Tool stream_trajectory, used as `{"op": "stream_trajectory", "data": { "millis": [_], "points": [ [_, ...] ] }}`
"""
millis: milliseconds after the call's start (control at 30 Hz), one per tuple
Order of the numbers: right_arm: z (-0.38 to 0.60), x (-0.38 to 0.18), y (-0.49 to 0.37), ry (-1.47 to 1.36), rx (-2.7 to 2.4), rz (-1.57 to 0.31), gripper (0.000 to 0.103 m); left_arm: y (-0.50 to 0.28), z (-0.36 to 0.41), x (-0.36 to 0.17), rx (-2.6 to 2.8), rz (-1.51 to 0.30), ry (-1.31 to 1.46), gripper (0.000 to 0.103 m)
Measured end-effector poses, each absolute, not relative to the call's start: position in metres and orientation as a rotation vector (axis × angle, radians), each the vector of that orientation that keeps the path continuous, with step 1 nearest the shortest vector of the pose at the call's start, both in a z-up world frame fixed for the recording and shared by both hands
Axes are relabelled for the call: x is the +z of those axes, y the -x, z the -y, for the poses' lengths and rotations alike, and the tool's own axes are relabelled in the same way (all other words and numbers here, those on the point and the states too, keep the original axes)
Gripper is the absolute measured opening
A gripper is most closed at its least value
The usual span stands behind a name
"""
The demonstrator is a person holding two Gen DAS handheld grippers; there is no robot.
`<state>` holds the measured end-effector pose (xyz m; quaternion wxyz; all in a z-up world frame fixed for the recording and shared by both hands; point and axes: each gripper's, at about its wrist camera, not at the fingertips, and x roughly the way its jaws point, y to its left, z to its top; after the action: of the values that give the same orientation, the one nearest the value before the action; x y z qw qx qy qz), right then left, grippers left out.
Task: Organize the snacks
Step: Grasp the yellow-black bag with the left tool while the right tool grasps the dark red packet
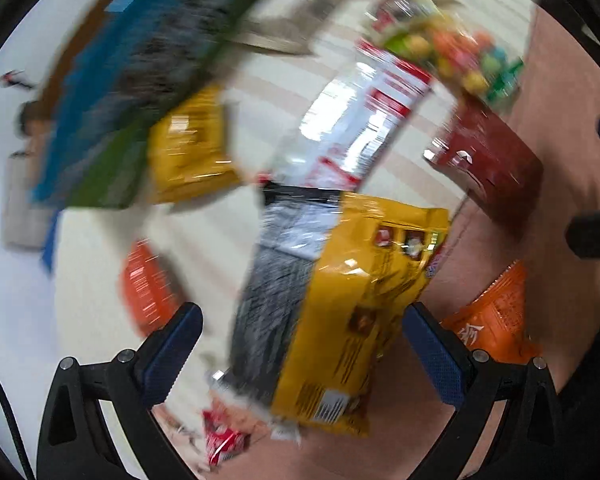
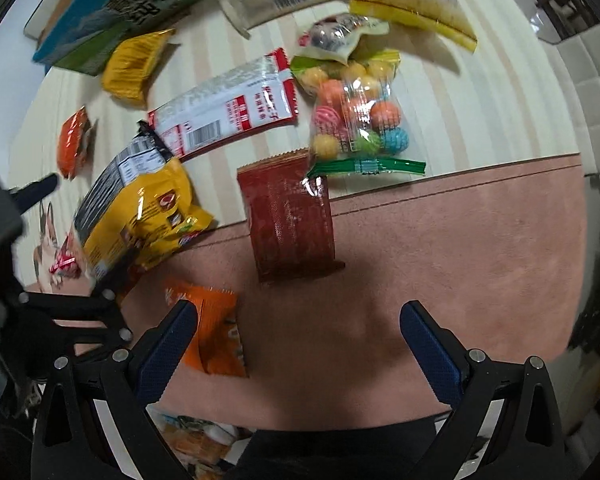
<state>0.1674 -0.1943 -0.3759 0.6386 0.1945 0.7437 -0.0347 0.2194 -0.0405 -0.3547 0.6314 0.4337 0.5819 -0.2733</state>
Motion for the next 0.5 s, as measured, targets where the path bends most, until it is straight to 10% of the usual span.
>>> {"op": "stream_trajectory", "data": {
  "millis": [500],
  "points": [
    [0.189,-0.407,-0.189,-0.496,-0.129,-1.69,0.095,-0.285,-0.036,-0.356,-0.44,-1.606,-0.512,0.084]
  ]
}}
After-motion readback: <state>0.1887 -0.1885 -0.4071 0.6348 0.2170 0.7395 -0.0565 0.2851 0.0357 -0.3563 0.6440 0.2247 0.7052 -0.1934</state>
